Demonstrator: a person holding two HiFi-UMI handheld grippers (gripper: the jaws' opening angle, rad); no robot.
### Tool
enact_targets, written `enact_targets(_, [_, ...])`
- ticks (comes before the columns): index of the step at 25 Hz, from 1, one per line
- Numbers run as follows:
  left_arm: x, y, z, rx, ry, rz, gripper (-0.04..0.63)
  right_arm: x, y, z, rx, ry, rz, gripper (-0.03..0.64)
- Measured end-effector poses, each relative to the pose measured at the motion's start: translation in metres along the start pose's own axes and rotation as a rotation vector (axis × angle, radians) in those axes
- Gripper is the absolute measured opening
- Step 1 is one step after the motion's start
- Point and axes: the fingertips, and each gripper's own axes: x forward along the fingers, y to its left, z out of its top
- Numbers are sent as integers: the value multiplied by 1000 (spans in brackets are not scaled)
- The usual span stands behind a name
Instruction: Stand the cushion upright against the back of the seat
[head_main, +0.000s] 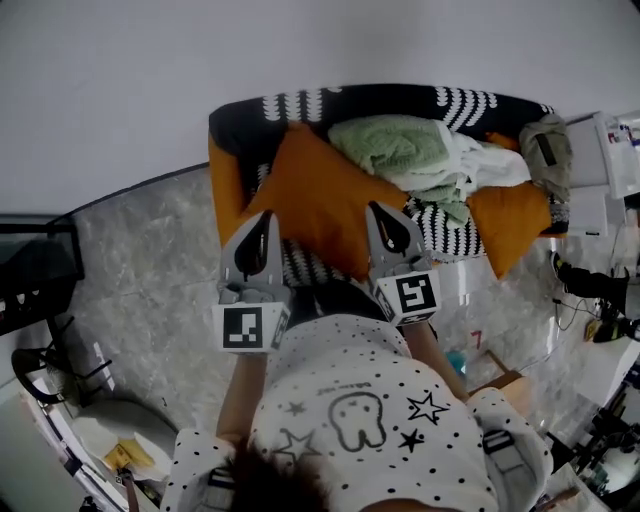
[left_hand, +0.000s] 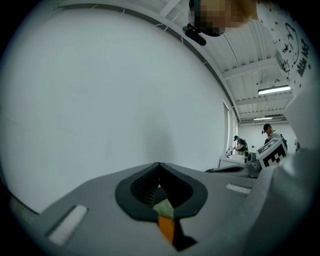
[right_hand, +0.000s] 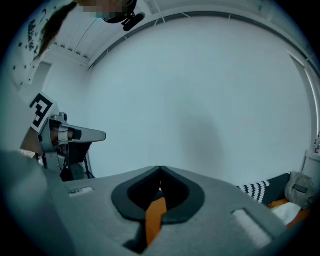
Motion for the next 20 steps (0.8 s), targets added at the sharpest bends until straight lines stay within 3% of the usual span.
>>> enact_targets(7, [-5,-1,4,-9,-21,119,-5,15,-6,0,-15,0,120,-5])
enact_targets(13, [-8,-3,-3,-32,-10,166,-5,23,-7,-1,-7,13,160,-5])
enact_targets(20, [-5,-6,-11,-23,22,91,-5,30,2,-5,5,24,145,-5])
